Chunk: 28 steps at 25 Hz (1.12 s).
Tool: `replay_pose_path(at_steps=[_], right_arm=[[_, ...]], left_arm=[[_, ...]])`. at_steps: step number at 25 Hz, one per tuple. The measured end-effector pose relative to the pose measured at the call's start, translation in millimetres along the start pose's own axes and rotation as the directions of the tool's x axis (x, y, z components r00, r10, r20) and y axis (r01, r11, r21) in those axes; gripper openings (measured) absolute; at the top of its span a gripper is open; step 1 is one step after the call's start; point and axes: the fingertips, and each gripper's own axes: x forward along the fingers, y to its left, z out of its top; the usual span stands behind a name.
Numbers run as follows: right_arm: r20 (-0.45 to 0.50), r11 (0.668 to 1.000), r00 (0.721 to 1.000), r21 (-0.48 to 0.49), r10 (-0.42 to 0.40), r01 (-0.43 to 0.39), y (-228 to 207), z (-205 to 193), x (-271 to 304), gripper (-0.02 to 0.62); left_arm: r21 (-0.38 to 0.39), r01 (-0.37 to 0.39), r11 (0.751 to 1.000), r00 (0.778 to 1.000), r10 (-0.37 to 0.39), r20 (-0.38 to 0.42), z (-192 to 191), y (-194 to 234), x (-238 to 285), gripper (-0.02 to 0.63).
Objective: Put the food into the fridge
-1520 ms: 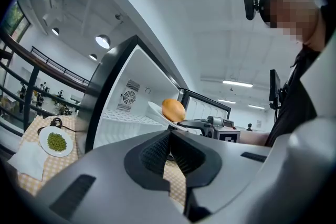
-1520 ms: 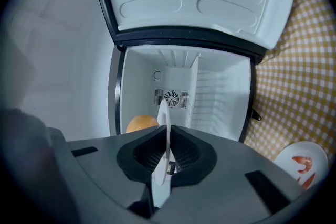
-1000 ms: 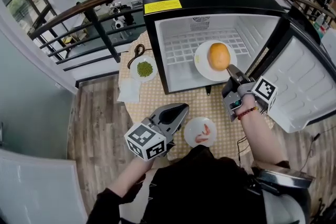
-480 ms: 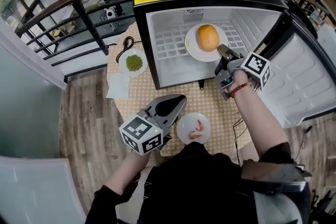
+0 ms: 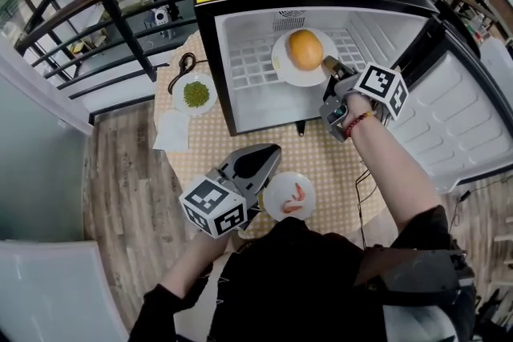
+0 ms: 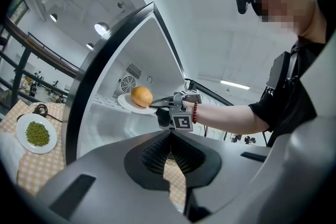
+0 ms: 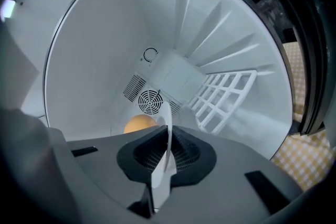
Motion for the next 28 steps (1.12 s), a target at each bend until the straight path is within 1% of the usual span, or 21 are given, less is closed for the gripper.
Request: replay_pose_path(at_steps=[6, 11, 16, 18, 25, 26, 28], right_arm=[[0.006, 0.995, 1.0, -0.101, -0.02, 0.021, 2, 10, 7, 0.025], [-0.012, 0.965, 0.998, -0.257, -0.055, 0.05, 10, 11, 11, 0.035], [-0.026, 0.944, 0.996, -0.322, -0.085, 0.072, 7, 8, 14, 0.051], [-0.026, 0.928, 0.996, -0.365, -0.085, 0.07, 9, 6, 15, 0.058], [-0.014, 0.846, 0.996, -0.528, -0.094, 0.072, 23, 5, 17, 0.07], [-0.012, 0.837, 0.995, -0.541, -0.098, 0.076, 24, 5, 17, 0.072], [-0.013, 0.834, 0.994, -0.545, -0.109, 0.084, 22, 5, 19, 0.075]], left_arm=[[0.013, -0.01, 1.0, 1.0, 0.01, 0.009, 6, 1, -1, 0.014], [0.012, -0.013, 1.0, 1.0, 0.013, 0.004, 6, -1, -4, 0.014], [0.005, -0.021, 1.0, 1.0, 0.021, 0.004, 2, -1, -7, 0.014], [0.004, -0.024, 1.0, 1.0, 0.024, 0.002, 0, -1, -8, 0.014], [0.003, -0.026, 1.0, 1.0, 0.026, -0.005, -2, -2, -13, 0.014], [0.003, -0.027, 1.0, 1.0, 0.027, -0.005, -2, -2, -13, 0.014], [0.001, -0.03, 1.0, 1.0, 0.03, -0.004, -1, -1, -14, 0.014]])
